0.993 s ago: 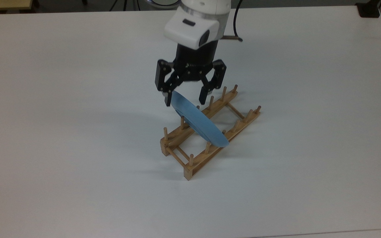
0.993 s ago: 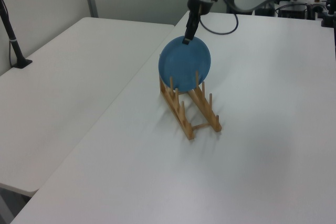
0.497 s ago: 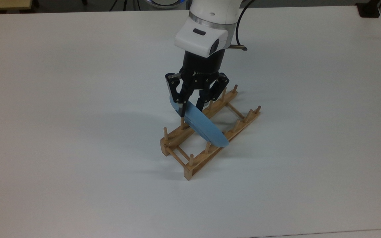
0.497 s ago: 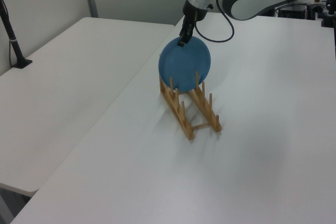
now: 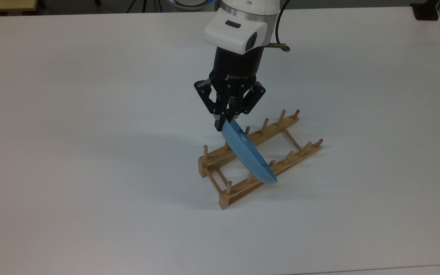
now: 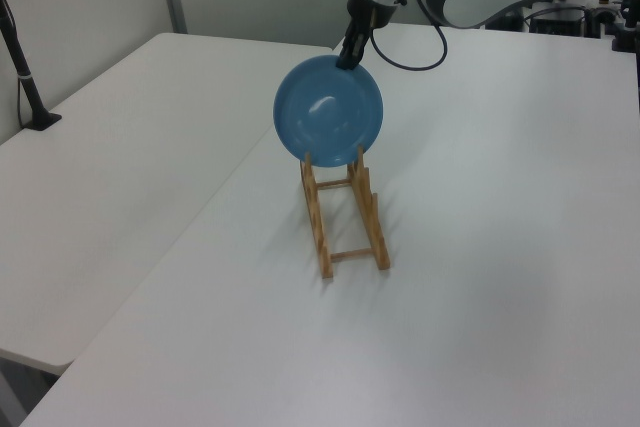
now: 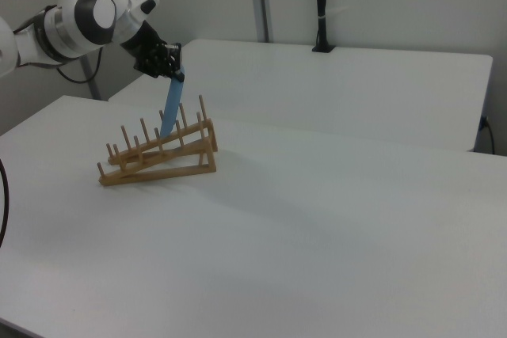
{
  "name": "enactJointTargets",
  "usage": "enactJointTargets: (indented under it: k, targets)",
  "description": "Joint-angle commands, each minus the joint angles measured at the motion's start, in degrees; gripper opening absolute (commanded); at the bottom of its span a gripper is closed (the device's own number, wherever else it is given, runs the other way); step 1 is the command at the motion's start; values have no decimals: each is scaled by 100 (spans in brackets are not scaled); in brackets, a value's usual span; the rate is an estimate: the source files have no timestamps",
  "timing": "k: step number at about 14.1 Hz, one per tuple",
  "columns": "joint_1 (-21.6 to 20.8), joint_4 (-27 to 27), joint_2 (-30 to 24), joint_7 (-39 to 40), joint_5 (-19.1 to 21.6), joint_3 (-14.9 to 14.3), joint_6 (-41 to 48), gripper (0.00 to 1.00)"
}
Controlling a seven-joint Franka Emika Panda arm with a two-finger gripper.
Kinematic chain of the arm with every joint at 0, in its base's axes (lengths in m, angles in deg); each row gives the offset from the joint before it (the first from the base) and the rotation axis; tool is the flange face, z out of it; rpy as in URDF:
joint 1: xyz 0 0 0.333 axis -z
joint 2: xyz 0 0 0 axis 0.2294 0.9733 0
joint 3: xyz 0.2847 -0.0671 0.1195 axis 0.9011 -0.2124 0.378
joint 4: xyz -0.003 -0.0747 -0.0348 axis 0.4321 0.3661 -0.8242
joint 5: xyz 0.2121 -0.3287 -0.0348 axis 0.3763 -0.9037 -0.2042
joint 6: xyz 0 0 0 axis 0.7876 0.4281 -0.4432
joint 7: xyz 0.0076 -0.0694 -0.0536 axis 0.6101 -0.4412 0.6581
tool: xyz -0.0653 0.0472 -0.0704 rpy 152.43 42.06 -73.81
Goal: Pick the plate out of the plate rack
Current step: 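Close the gripper on the blue plate's rim, then lift the blue plate up out of the rack slots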
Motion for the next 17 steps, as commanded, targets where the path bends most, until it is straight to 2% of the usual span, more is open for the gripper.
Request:
enactJointTargets:
  k: [1,7,9,10,13,17]
  targets:
    - [-60,94,-282,-35,-100,-32,62,0]
    - [-43,77,-571,53,-100,-67,246,0]
    - [45,85,-808,1,23,-49,316,0]
    - [219,94,-949,-8,171,-23,465,0]
    - [747,120,-1327,27,1276,12,887,0]
    - [1467,269,-1617,342,2297,12,1704,0]
